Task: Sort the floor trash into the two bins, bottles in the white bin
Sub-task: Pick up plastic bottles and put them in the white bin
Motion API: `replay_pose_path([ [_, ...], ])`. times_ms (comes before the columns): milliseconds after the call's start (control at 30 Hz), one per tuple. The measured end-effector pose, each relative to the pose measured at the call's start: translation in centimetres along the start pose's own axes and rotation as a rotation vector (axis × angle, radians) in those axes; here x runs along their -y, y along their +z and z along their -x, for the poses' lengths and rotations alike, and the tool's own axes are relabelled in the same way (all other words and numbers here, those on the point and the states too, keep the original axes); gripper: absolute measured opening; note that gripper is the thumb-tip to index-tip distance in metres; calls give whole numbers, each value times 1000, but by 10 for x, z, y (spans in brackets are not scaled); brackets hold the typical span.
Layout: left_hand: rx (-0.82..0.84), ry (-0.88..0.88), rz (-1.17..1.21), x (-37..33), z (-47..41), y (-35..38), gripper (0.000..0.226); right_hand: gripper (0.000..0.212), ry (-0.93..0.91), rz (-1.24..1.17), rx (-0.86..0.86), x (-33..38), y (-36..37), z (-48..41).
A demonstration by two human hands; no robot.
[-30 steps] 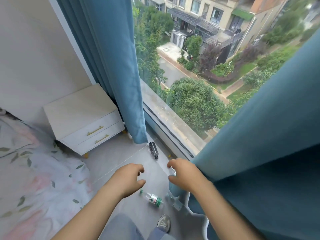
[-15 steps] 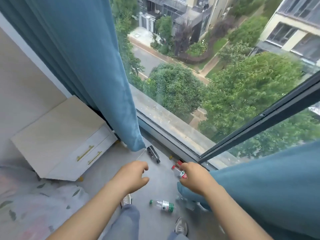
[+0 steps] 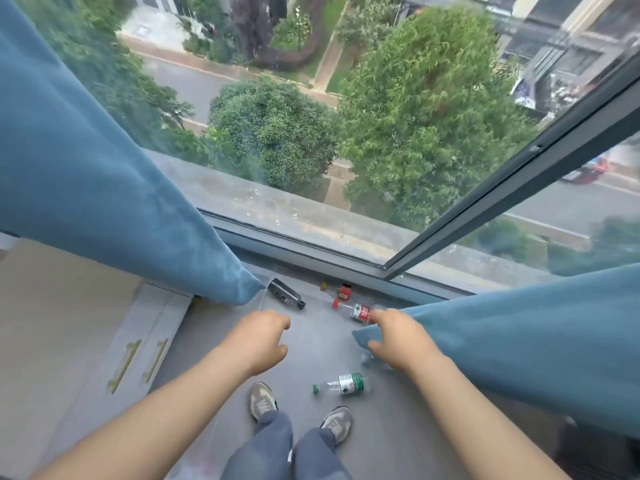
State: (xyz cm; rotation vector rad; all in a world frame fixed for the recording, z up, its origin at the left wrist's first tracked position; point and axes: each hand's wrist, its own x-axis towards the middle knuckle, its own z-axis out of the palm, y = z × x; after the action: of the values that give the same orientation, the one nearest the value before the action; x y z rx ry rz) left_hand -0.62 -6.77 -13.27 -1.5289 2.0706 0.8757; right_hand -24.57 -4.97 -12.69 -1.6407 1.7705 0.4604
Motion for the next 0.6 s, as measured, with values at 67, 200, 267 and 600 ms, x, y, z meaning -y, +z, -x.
replay_pose_path([
  [67, 20, 14, -26, 0, -23, 10, 38, 32, 19, -21, -15, -6, 11, -19],
  [200, 28, 32, -59, 10, -76, 41, 35, 37, 58, -41, -21, -17, 49, -65],
  [267, 39, 41, -81, 17, -102, 60, 32, 41, 78, -49, -12, -22, 75, -91],
  [600, 28, 58, -161, 54, -232, 162, 26, 35, 157, -55, -5, -40, 211, -213],
])
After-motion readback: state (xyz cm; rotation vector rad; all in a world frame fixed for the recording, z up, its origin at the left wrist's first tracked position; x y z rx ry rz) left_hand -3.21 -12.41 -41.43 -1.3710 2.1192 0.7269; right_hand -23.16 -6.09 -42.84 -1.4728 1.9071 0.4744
